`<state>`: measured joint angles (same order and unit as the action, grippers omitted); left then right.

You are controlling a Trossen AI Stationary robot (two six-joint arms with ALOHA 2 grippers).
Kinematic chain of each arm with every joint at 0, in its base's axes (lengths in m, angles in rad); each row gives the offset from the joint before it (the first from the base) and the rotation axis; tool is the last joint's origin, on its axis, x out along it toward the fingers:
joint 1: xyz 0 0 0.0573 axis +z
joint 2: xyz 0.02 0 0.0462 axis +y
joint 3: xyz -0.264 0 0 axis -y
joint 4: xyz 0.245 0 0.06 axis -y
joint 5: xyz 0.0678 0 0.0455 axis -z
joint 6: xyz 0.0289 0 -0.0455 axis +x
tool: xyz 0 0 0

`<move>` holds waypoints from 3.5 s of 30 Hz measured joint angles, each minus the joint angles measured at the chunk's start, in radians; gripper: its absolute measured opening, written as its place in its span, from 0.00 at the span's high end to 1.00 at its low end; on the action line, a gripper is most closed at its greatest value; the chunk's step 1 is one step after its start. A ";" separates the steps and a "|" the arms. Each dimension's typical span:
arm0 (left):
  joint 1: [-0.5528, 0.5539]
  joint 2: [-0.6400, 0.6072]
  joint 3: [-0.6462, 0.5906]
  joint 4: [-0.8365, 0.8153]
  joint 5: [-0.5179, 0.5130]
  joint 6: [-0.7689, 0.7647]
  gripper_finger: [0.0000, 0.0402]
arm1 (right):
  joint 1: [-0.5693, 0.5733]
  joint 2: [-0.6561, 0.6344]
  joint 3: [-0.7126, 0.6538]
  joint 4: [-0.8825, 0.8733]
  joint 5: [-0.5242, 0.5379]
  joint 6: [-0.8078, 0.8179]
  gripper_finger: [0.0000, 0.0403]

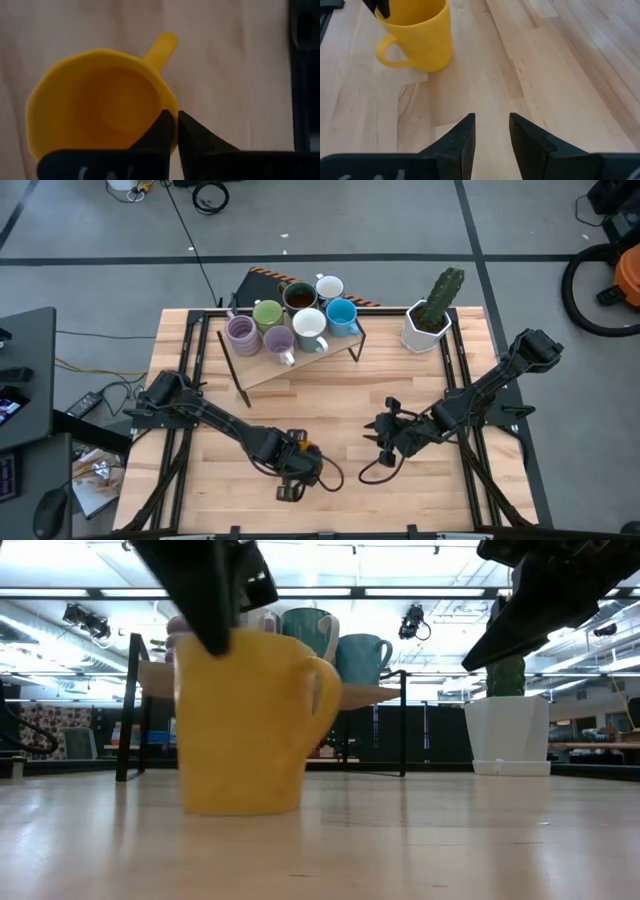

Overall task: Place coffee mugs
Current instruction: Put the yellow mug on the shelf

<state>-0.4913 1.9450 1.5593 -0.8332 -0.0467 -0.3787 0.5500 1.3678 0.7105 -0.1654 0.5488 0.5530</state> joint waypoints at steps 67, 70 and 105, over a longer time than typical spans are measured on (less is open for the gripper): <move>-0.013 0.060 0.071 -0.078 -0.109 -0.384 0.57 | 0.006 0.000 0.001 0.039 0.007 -0.013 0.69; -0.013 0.067 0.071 -0.085 -0.112 -0.360 0.62 | 0.006 0.000 0.001 0.040 0.006 -0.013 0.69; 0.090 -0.331 0.069 -0.457 -0.184 -0.352 0.93 | 0.006 0.000 0.000 0.051 0.030 -0.053 0.69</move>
<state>-0.4011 1.6143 1.6287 -1.2904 -0.2303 -0.7310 0.5564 1.3678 0.7109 -0.1145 0.5789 0.5005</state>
